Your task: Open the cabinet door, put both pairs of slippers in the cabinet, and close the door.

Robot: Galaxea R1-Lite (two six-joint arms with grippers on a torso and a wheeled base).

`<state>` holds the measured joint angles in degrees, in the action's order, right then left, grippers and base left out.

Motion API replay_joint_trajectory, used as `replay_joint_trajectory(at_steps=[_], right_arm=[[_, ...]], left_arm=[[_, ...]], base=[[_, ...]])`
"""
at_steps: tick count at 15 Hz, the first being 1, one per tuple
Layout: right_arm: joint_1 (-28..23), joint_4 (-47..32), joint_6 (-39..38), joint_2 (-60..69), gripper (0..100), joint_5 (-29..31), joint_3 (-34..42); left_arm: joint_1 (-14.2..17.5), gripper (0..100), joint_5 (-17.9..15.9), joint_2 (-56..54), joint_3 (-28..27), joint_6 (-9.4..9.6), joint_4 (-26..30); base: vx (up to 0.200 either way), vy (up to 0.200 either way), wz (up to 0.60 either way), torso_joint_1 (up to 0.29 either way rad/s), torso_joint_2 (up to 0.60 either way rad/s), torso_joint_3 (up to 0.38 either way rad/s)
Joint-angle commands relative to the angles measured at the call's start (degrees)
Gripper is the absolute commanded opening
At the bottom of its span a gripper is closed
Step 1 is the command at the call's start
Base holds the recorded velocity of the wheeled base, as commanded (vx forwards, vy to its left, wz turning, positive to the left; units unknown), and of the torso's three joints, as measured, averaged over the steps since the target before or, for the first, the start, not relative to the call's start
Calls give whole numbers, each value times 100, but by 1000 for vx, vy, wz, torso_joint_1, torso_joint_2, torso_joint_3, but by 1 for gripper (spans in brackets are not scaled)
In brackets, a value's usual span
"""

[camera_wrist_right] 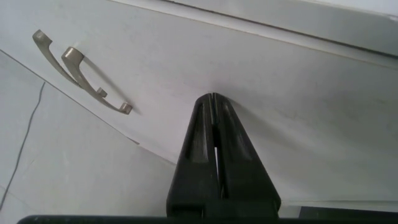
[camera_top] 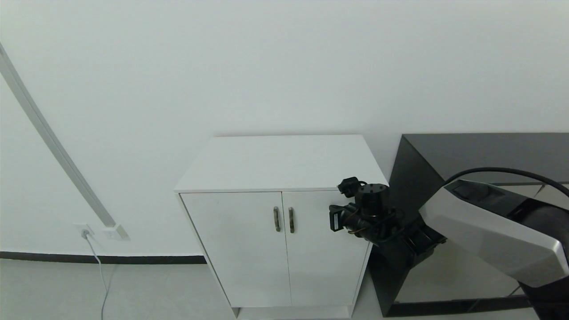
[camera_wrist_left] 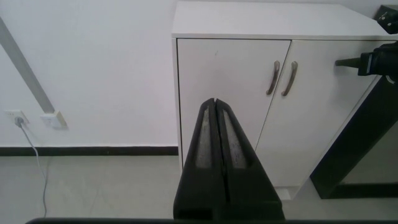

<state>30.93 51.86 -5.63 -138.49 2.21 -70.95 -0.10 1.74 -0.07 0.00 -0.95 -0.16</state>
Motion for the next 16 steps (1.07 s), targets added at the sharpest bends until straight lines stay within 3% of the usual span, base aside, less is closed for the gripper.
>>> replay_joint_trajectory(at_steps=[1,11,16], right_arm=[[1,0,1,-38,0,-1,-42],[10,-71,1,-82,0,8,-147],[71,44,-17,392,0,25,468]], left_arm=[[1,0,1,7,0,-2,-2],[1,0,1,7,0,-2,-2],[1,0,1,7,0,-2,-2]], base=[[0,0,0,0,0,0],[0,0,0,0,0,0],[0,0,0,0,0,0]])
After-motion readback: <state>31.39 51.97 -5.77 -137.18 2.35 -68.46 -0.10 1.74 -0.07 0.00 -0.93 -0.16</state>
